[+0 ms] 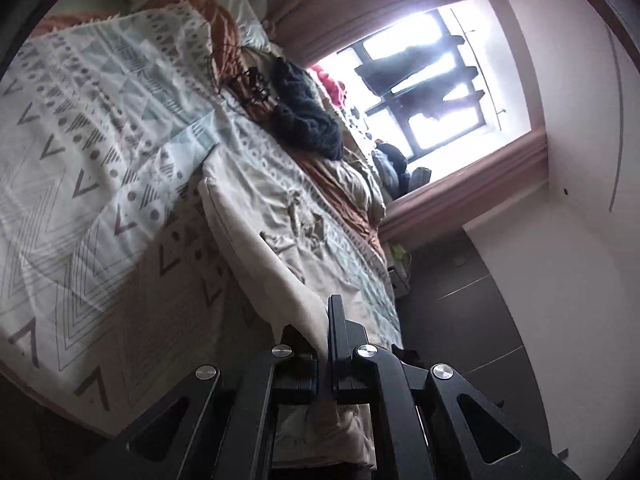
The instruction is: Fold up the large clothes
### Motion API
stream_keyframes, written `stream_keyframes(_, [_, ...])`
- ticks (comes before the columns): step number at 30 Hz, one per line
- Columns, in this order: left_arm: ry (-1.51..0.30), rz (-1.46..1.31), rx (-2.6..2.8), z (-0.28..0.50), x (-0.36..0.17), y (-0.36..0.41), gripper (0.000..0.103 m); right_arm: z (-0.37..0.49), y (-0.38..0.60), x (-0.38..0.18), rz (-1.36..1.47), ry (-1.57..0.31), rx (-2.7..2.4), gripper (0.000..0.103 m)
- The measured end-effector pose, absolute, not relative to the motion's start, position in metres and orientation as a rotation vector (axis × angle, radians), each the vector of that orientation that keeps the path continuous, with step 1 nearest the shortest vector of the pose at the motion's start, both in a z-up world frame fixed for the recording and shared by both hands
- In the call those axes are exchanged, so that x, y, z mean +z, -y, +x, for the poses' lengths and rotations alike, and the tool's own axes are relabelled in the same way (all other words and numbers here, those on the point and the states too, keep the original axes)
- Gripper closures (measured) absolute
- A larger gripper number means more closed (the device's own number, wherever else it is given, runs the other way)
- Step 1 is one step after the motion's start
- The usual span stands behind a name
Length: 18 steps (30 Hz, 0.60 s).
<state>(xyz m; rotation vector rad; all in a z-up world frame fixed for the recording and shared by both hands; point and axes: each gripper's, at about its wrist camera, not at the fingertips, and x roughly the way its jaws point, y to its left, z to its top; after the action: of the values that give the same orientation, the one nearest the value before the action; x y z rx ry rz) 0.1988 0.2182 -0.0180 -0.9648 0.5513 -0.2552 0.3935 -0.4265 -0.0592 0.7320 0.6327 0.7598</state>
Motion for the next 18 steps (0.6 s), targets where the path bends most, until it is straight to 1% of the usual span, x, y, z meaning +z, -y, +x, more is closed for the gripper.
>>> stream_keyframes(7, [-0.432,-0.907,-0.301,0.174,0.051,-0.216,0.1,0.38,0.424,0.011,0.655,-0.477,0.815,0.083])
stream_keyframes(11, [-0.374,-0.9,-0.295,0.155,0.077,-0.217,0.1,0.367,0.426,0.037,0.634,-0.396,0.857,0.083])
stream_keyframes(14, [-0.36,-0.898,-0.283,0.147,0.08,-0.22,0.1,0.36,0.426,0.046,0.62,-0.353,0.874,0.083])
stream_keyframes(18, [-0.39,-0.905,-0.248,0.155,0.069,-0.225,0.1,0.366,0.423,0.038,0.61,-0.375,0.864,0.083])
